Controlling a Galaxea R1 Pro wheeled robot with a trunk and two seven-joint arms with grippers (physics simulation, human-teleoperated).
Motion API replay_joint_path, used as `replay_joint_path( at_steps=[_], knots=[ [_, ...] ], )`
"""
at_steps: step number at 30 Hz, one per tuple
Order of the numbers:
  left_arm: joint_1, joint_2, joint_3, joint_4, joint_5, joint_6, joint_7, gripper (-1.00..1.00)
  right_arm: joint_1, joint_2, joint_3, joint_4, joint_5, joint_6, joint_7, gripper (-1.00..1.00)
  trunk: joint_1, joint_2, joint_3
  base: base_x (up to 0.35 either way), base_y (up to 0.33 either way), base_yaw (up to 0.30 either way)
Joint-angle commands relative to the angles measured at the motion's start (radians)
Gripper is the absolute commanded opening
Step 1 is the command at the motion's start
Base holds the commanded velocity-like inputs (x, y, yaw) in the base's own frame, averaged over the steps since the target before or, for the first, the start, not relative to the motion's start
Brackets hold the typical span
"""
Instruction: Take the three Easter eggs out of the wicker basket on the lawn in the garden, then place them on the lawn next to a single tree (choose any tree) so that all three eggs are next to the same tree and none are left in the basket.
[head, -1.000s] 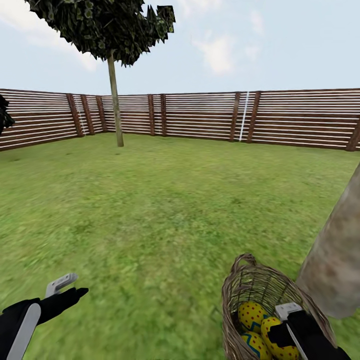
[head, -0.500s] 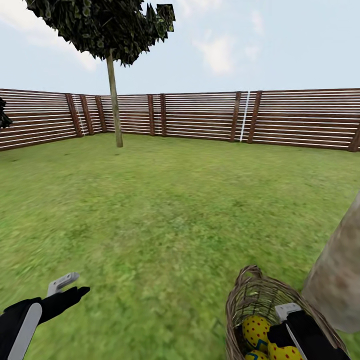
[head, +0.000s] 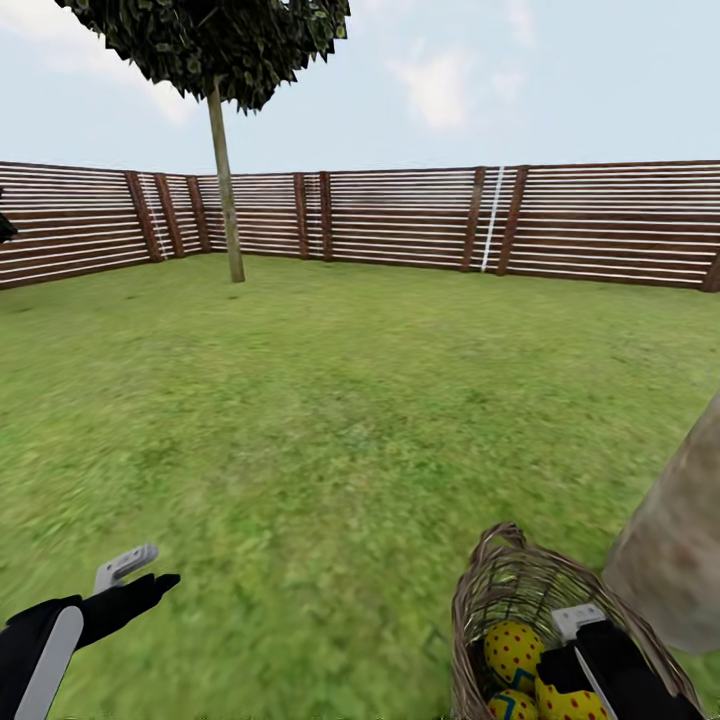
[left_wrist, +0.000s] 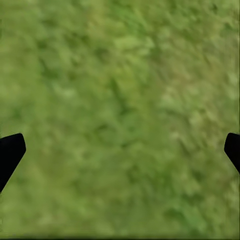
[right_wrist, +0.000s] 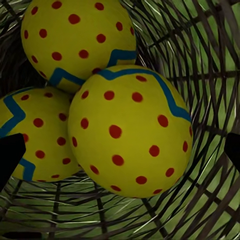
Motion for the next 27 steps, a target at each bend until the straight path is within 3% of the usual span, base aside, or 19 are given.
replay_joint_path(
  at_steps=[1, 27],
  knots=[
    [-0.001, 0.0, 0.001, 0.0, 0.002, 0.005, -0.001, 1.0, 0.0, -0.001, 0.001, -0.004, 0.011, 0.004, 0.009, 1.0, 0.0, -0.001, -0.005, 0.0, 0.0, 0.0],
    [-0.001, -0.003, -0.002, 0.006, 0.002, 0.005, 0.001, 1.0, 0.0, -0.02, -0.002, -0.04, 0.01, 0.004, 0.009, 1.0, 0.012, -0.007, -0.106, 0.0, 0.0, 0.0]
  ],
)
